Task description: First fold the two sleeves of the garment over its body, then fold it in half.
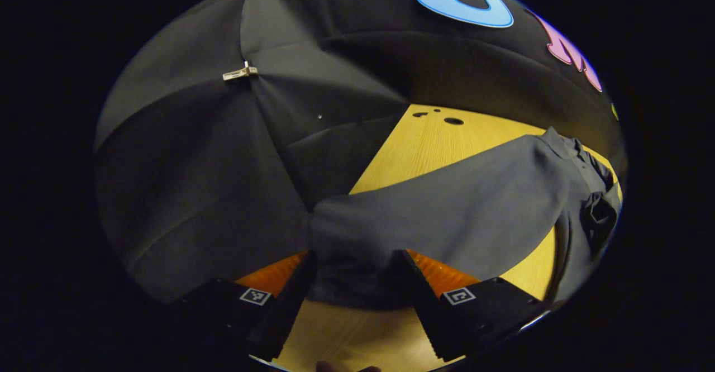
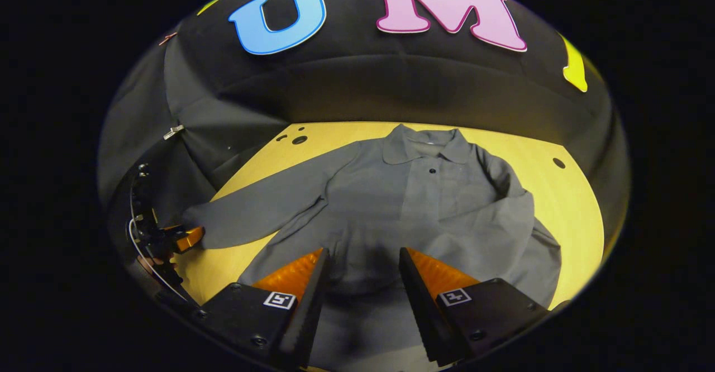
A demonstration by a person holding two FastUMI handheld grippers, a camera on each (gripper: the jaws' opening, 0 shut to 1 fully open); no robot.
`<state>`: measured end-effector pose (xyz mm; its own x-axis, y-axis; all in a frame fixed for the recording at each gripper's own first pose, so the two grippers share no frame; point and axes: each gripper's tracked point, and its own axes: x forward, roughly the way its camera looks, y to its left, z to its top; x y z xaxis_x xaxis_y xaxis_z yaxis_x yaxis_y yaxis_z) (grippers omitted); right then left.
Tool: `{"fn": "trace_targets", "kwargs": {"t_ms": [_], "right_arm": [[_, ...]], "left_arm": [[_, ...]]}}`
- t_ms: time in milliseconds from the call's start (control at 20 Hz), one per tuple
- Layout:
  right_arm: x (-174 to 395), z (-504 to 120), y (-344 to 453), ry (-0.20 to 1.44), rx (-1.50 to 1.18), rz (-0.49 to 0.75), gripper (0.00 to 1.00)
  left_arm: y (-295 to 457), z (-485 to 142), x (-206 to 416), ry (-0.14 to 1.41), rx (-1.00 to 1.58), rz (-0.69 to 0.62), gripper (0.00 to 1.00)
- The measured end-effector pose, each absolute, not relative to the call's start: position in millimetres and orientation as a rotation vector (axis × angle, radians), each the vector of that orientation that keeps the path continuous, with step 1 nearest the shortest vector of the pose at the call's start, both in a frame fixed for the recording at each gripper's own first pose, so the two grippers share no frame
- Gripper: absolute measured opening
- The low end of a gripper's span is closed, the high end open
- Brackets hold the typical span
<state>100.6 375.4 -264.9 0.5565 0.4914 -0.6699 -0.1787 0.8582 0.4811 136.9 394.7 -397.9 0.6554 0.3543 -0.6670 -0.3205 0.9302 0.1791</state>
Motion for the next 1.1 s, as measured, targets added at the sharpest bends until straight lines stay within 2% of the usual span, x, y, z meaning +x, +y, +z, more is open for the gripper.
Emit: {"fn": "trace_targets", "kwargs": {"t_ms": [100, 200, 300, 400, 500, 550, 750, 900, 950, 1100], "right_arm": [[96.7, -262.2, 356.2, 0.889, 0.383, 0.384, 0.77], [88.2, -258.8, 334.8, 0.890, 0.404, 0.350, 0.77], [80.3, -257.8, 315.2, 0.889, 0.423, 0.312, 0.77], [68.9, -257.9, 296.1, 0.890, 0.432, 0.285, 0.77], [58.8, -257.7, 277.9, 0.886, 0.436, 0.260, 0.77], [53.5, -257.9, 269.9, 0.885, 0.443, 0.248, 0.77], [40.7, -258.6, 234.4, 0.870, 0.463, 0.198, 0.77], [34.4, -261.2, 209.0, 0.860, 0.475, 0.161, 0.77], [31.6, -263.3, 201.8, 0.859, 0.478, 0.155, 0.77], [25.7, -269.6, 178.9, 0.855, 0.468, 0.136, 0.77]], "left_arm": [[393.1, -401.0, 138.8, 0.752, 0.009, 0.395, 0.98], [390.8, -400.9, 134.5, 0.735, -0.026, 0.398, 0.94], [381.7, -404.5, 141.0, 0.739, -0.005, 0.350, 0.93], [369.1, -404.2, 146.2, 0.763, 0.058, 0.281, 0.56], [369.1, -407.6, 147.3, 0.809, 0.148, 0.270, 0.18], [369.6, -404.7, 149.2, 0.822, 0.185, 0.263, 0.11], [359.7, -393.1, 150.0, 0.844, 0.196, 0.244, 0.06], [349.4, -368.4, 152.0, 0.792, 0.147, 0.266, 0.08], [345.3, -356.8, 151.3, 0.771, 0.134, 0.272, 0.05], [323.7, -312.0, 155.0, 0.681, 0.100, 0.264, 0.05]]}}
